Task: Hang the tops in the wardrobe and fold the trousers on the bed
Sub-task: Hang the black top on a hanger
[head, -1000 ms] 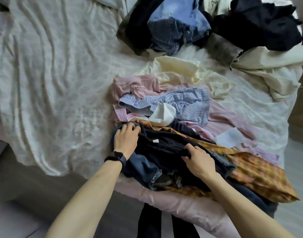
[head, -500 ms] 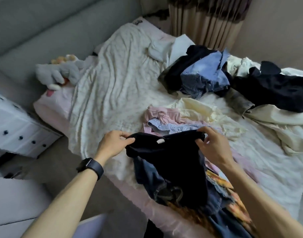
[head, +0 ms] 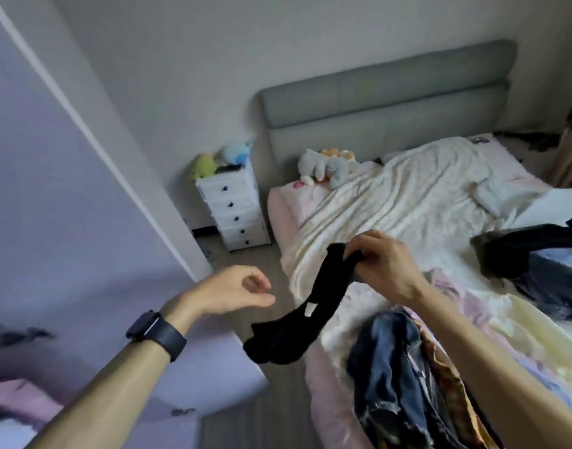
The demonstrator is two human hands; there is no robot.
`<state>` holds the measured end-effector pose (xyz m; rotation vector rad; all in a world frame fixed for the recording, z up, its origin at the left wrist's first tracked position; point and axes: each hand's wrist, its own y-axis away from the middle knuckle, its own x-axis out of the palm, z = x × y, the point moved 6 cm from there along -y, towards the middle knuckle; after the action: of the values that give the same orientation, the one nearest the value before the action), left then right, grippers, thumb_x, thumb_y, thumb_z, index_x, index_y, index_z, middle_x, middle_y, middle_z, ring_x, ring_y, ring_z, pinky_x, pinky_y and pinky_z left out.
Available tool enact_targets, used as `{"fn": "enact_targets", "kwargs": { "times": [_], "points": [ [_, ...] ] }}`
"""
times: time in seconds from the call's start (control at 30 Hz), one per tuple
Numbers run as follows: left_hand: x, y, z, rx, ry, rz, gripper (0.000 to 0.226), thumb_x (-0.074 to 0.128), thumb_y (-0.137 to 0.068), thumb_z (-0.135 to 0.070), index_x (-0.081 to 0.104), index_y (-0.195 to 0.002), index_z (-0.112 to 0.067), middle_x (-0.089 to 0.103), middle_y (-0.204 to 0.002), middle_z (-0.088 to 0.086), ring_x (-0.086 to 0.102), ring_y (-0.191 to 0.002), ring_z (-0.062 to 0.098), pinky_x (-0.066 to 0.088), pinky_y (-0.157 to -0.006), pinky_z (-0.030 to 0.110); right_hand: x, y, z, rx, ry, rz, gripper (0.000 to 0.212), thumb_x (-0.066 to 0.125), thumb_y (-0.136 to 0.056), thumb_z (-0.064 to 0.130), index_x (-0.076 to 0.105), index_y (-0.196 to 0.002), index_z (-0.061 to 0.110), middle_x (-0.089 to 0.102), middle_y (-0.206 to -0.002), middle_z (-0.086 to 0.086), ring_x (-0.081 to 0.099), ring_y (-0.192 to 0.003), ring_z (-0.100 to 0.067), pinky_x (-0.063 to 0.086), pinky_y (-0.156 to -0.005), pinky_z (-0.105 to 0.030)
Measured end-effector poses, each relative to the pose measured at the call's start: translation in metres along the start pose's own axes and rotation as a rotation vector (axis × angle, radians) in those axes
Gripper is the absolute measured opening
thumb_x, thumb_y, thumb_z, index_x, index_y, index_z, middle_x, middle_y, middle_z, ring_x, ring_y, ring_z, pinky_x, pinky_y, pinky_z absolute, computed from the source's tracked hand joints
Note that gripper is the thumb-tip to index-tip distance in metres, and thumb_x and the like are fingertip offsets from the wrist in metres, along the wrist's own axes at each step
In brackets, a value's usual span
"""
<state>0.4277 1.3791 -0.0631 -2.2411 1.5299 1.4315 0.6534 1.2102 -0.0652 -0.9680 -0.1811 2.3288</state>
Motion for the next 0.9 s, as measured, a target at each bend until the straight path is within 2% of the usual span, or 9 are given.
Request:
{"fn": "enact_targets", "kwargs": {
  "times": [0.13,0.23,0.3,0.37,0.43,0.53,0.63,0.77,0.9],
  "points": [
    [-0.031,0.040,-0.013,0.197,-0.060,-0.316,0.079,0.079,-0.075,-0.058,0.042,-0.144,-0.048,0.044,-0.142,-0.025,0.043,-0.128,-0.004,0.038,-0.105,0.021,0.075,-0.020,0.092,-0.248,-0.082,0.202,0.033,0.060,-0.064,0.000,0.073,-0.080,0.025,0.068,-0.091,0.008,0.066,-0.082,-0.008,0.051,-0.079,-0.024],
    [-0.053,0.063,0.007,0.199,-0.072,-0.416,0.057,0.080,-0.079,-0.049,0.058,-0.132,-0.042,0.063,-0.120,-0.024,0.055,-0.105,-0.008,0.045,-0.092,0.022,0.123,-0.024,0.139,-0.257,-0.247,0.278,0.043,0.060,-0.072,-0.012,0.073,-0.093,0.024,0.074,-0.100,0.009,0.071,-0.093,-0.010,0.055,-0.087,-0.032],
    [-0.066,0.087,0.040,0.147,-0.018,-0.488,0.038,0.079,-0.080,-0.048,0.066,-0.115,-0.039,0.066,-0.082,-0.022,0.059,-0.074,-0.006,0.049,-0.074,0.025,0.146,-0.018,0.161,-0.183,-0.394,0.280,0.046,0.061,-0.082,-0.011,0.068,-0.113,0.022,0.074,-0.107,0.012,0.072,-0.096,-0.008,0.055,-0.086,-0.025],
    [-0.073,0.108,0.071,0.124,0.005,-0.569,0.019,0.078,-0.083,-0.046,0.070,-0.098,-0.038,0.062,-0.065,-0.021,0.056,-0.061,-0.002,0.046,-0.065,0.025,0.159,-0.005,0.166,-0.062,-0.495,0.206,0.042,0.072,-0.088,0.005,0.063,-0.123,0.026,0.071,-0.111,0.015,0.072,-0.091,-0.007,0.053,-0.083,-0.020],
    [-0.079,0.131,0.103,0.119,0.115,-0.643,0.010,0.078,-0.084,-0.041,0.071,-0.087,-0.035,0.066,-0.069,-0.017,0.060,-0.064,0.002,0.049,-0.066,0.024,0.188,0.014,0.157,0.061,-0.430,0.267,0.032,0.076,-0.089,0.022,0.066,-0.118,0.032,0.071,-0.110,0.020,0.068,-0.098,-0.001,0.051,-0.090,-0.024],
    [-0.089,0.163,0.142,0.106,0.327,-0.710,0.010,0.079,-0.085,-0.038,0.071,-0.088,-0.034,0.071,-0.082,-0.011,0.064,-0.069,0.007,0.051,-0.066,0.020,0.244,0.047,0.127,0.198,-0.158,0.554,0.021,0.068,-0.090,0.049,0.068,-0.110,0.045,0.071,-0.100,0.025,0.063,-0.099,0.012,0.048,-0.101,-0.029],
    [-0.100,0.191,0.171,0.091,0.381,-0.746,0.009,0.078,-0.085,-0.038,0.072,-0.092,-0.036,0.073,-0.090,-0.008,0.064,-0.069,0.005,0.048,-0.065,0.016,0.289,0.074,0.122,0.375,-0.250,0.663,0.040,0.057,-0.084,0.072,0.065,-0.111,0.043,0.071,-0.116,0.010,0.066,-0.102,-0.002,0.050,-0.102,-0.038],
    [-0.108,0.229,0.196,0.093,0.415,-0.771,0.010,0.080,-0.085,-0.030,0.072,-0.090,-0.034,0.072,-0.085,-0.008,0.061,-0.067,0.007,0.048,-0.067,0.021,0.346,0.087,0.147,0.678,-0.550,0.793,0.061,0.042,-0.088,0.078,0.049,-0.130,0.034,0.061,-0.130,0.000,0.067,-0.107,-0.020,0.053,-0.086,-0.038],
    [-0.113,0.278,0.226,0.053,0.477,-0.828,0.009,0.078,-0.087,-0.028,0.073,-0.094,-0.027,0.075,-0.092,-0.001,0.067,-0.080,0.016,0.054,-0.079,0.031,0.400,0.076,0.200,0.622,-0.581,0.950,0.044,0.054,-0.093,0.066,0.064,-0.119,0.032,0.069,-0.112,0.002,0.070,-0.087,-0.016,0.048,-0.070,-0.029]
  ]
}}
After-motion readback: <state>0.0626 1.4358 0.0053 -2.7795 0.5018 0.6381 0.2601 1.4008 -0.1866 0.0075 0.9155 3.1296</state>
